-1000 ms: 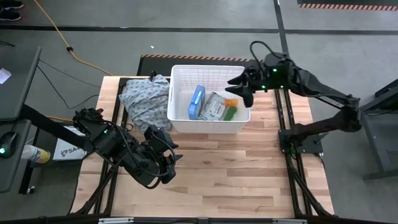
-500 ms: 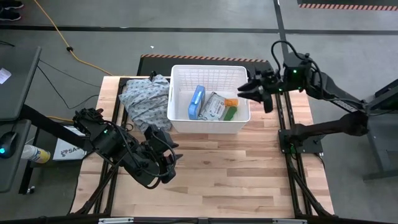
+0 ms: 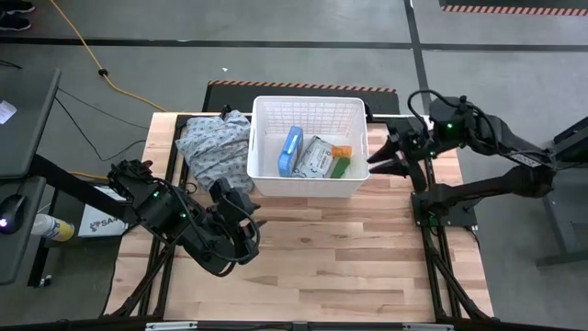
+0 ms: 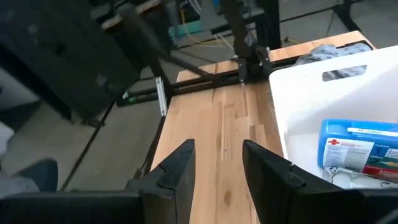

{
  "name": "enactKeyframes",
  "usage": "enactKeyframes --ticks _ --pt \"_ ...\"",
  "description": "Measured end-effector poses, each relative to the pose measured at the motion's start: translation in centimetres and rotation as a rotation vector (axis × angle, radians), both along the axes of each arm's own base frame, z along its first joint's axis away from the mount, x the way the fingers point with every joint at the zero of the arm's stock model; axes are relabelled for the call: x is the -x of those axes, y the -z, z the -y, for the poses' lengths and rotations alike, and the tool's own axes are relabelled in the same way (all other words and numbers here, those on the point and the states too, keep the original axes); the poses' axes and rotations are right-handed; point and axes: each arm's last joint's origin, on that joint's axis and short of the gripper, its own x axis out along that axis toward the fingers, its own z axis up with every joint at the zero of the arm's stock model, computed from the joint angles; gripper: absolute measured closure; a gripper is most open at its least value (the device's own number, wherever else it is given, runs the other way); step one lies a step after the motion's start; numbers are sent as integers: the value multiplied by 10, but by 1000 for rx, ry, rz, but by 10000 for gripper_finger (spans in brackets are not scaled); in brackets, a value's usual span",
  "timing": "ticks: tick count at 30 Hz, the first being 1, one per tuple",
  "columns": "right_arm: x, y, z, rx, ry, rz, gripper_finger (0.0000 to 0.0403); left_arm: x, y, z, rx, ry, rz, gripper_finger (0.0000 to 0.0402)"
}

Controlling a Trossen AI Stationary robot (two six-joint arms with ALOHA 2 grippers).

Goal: Pick & place medical supplies in basket/bin
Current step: Return to Home Position

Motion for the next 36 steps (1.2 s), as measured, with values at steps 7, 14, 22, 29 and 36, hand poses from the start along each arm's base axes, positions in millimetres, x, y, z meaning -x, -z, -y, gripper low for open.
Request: enactKeyframes --ticks 7,14,22,29,36 --pt "24 -3 -11 77 -71 16 279 3 0 -3 -21 -22 -4 190" --pt "56 -1 -16 23 -54 -30 279 13 -9 -10 -34 -1 10 190" --pt "86 -7 -21 41 -55 59 279 31 -24 -23 -60 17 52 190" --pt "108 -9 -24 53 -56 115 279 46 -36 -35 -89 33 85 190" --pt "120 -10 -26 83 -62 154 279 63 -47 -48 -104 43 119 190"
